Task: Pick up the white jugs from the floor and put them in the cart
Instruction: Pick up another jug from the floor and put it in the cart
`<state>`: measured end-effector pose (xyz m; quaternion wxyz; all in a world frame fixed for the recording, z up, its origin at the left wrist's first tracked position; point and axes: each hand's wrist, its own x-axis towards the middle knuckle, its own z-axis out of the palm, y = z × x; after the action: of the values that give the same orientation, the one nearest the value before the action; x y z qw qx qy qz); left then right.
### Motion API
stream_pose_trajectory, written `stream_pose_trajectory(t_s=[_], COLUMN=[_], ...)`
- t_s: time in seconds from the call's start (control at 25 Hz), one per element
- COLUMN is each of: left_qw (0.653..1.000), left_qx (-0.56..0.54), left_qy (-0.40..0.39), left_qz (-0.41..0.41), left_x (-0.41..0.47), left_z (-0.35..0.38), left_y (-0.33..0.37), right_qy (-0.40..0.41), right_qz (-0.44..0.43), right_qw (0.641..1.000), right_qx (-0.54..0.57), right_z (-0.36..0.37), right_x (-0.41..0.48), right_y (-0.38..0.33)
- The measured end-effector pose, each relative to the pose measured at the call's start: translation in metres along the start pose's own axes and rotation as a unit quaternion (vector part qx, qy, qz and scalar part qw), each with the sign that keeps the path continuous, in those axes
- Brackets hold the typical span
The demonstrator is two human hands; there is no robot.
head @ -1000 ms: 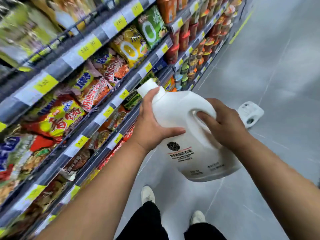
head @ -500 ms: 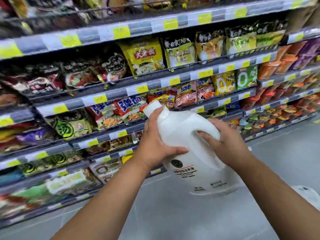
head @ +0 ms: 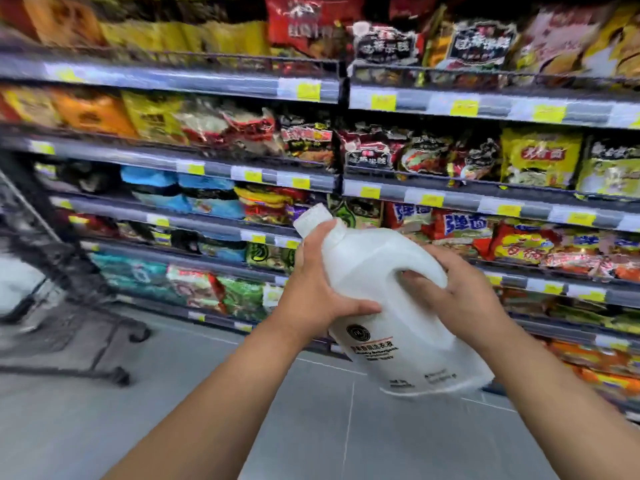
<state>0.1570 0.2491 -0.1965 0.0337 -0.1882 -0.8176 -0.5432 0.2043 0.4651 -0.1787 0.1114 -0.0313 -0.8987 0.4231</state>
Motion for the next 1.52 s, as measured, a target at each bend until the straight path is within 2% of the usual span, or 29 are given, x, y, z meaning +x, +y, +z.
stream_pose_trajectory(t_s=[0.2, 0.52, 0.72, 1.0, 1.12, 1.36, 1.52], left_qw=[0.99, 0.949, 0.918, 0.871, 0.841, 0.826, 0.838], left_qx=[0.024, 0.057, 0.078, 0.081, 0.085, 0.092, 0.089], left_qy=[0.127, 0.279, 0.35, 0.443, 0.486, 0.495, 0.475], left_qz=[-0.056, -0.139, -0.171, -0.195, -0.22, -0.255, -0.253], left_x=[-0.07, -0.149, -0.155, -0.145, -0.15, -0.166, -0.174], left_z=[-0.13, -0.267, -0.34, -0.435, -0.476, -0.576, -0.66], left_y=[-0.036, -0.095, -0.148, -0.21, -0.23, -0.289, -0.346], right_qy=[-0.104, -0.243, -0.31, -0.4, -0.434, -0.472, -0.462], right_qz=[-0.082, -0.189, -0.232, -0.321, -0.345, -0.335, -0.309], right_qw=[0.991, 0.949, 0.918, 0.856, 0.83, 0.813, 0.828], right_qx=[0.03, 0.06, 0.084, 0.071, 0.068, 0.061, 0.075], right_z=[0.11, 0.267, 0.366, 0.497, 0.549, 0.659, 0.737], right_x=[0.006, 0.02, 0.055, 0.12, 0.131, 0.139, 0.143], right_y=[-0.098, -0.207, -0.257, -0.344, -0.381, -0.443, -0.488])
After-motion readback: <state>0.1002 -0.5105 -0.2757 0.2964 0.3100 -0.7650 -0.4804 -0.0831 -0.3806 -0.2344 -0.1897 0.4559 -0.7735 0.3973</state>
